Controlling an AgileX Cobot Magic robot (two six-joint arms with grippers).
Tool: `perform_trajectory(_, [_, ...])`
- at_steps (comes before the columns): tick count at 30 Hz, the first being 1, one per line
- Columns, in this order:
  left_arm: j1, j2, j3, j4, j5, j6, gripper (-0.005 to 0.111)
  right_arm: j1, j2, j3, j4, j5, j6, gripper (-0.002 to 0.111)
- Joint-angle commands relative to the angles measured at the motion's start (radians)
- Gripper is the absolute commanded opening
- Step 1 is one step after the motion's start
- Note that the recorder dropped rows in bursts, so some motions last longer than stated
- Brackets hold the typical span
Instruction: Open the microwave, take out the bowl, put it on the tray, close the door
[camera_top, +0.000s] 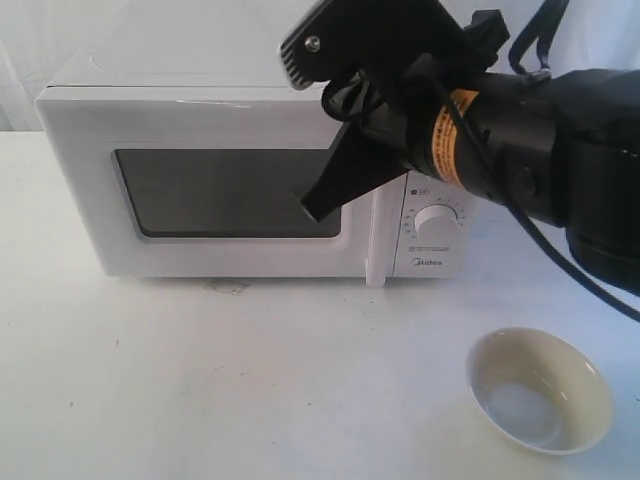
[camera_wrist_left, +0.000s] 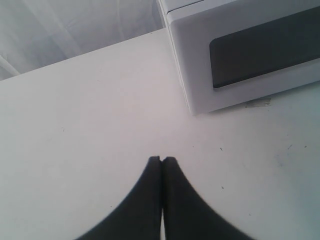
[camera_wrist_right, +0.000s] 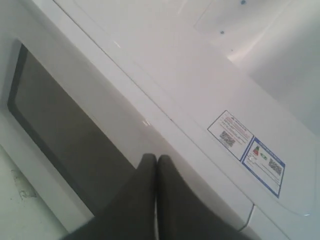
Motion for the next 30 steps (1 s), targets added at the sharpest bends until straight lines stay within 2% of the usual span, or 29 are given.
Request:
perform_trajectory(1, [-0.002,-0.007,-0.004,-0.005,-0.003,-0.007,0.000,0.000,-0.019,0.005,-0.008,0.021,-0.007,0.000])
perform_trajectory(4, [-0.002,-0.007,-0.004,-0.005,-0.003,-0.007,0.000,0.000,-0.048,0.005,0.009,0.023,-0.007,0.000])
perform_trajectory(12, [-0.002,-0.007,-0.004,-0.005,-0.001,-0.007,0.000,0.000,-0.218,0.023,0.265,0.086,-0.005,0.000])
perform_trajectory(20, [-0.002,-0.007,-0.004,-0.005,0.001,-0.007,0.000,-0.009,-0.433,0.197,0.333,0.124,-0.003,0.000])
perform_trajectory(24, [-0.002,-0.007,-0.004,-0.005,0.001,-0.007,0.000,-0.061,-0.511,0.307,0.383,0.107,0.014,0.000])
perform_trajectory(30, [-0.002,-0.007,-0.004,-0.005,0.001,-0.007,0.000,-0.196,-0.655,0.450,0.383,0.027,0.130,0.000])
